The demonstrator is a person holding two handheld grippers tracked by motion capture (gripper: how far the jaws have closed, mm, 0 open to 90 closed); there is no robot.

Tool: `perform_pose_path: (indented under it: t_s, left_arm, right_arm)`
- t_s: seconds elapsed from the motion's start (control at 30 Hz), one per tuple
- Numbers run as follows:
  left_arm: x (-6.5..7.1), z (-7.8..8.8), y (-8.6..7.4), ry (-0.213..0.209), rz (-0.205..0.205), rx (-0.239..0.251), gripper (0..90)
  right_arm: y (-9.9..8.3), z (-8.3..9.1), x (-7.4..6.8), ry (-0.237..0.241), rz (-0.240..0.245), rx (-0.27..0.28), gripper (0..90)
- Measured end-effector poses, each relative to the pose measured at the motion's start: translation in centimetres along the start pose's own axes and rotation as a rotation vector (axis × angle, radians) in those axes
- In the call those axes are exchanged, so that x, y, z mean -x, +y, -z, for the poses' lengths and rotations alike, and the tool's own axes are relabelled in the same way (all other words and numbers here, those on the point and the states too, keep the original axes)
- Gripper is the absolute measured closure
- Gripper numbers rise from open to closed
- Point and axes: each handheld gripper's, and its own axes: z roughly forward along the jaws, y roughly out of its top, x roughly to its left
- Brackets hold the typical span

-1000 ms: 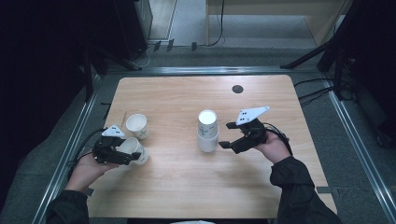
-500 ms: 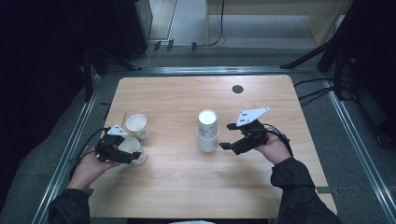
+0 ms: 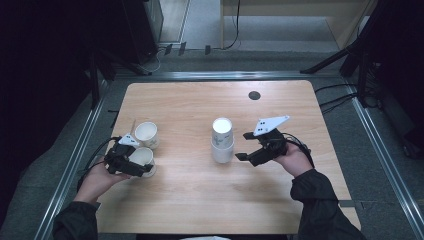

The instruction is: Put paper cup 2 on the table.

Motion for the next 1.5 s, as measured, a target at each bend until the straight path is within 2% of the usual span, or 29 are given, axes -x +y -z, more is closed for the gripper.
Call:
perform_pose_path:
  t_s: [0.27, 0.47, 0.53, 0.6, 0.87, 1.1, 1.33, 1.5]
  left_arm:
    - [0.1, 0.6, 0.0, -0.018, 0.007, 0.032, 12.7]
    - [0.7, 2.0, 0.4, -0.037, -0.006, 0.082, 12.7]
    - [0.7, 2.3, 0.5, -0.052, -0.006, 0.086, 12.7]
    - [0.7, 2.4, 0.5, -0.042, -0.006, 0.090, 12.7]
    - [0.1, 3.5, 1.6, -0.073, 0.026, 0.172, 12.8]
    - [0.4, 3.4, 3.5, -0.104, 0.005, 0.208, 13.1]
    - [1.8, 2.7, 5.6, -0.124, -0.054, 0.210, 13.2]
    - [3.2, 2.1, 7.3, -0.160, -0.091, 0.218, 13.2]
  right_arm:
    - [0.0, 0.0, 0.0, 0.000, 0.002, -0.002, 22.0]
    - [0.0, 0.0, 0.0, 0.001, 0.002, -0.001, 22.0]
    - [0.0, 0.0, 0.0, 0.001, 0.003, -0.002, 22.0]
    - [-0.1, 0.0, 0.0, 0.000, 0.002, -0.002, 22.0]
    - [-0.6, 0.4, -0.6, -0.005, -0.004, -0.009, 22.0]
    - [-1.4, 0.9, -1.3, -0.018, -0.005, -0.019, 22.0]
    - [-2.1, 1.8, -2.1, -0.027, -0.019, -0.007, 21.9]
    - [-2.7, 2.4, -2.3, -0.044, -0.036, -0.009, 21.8]
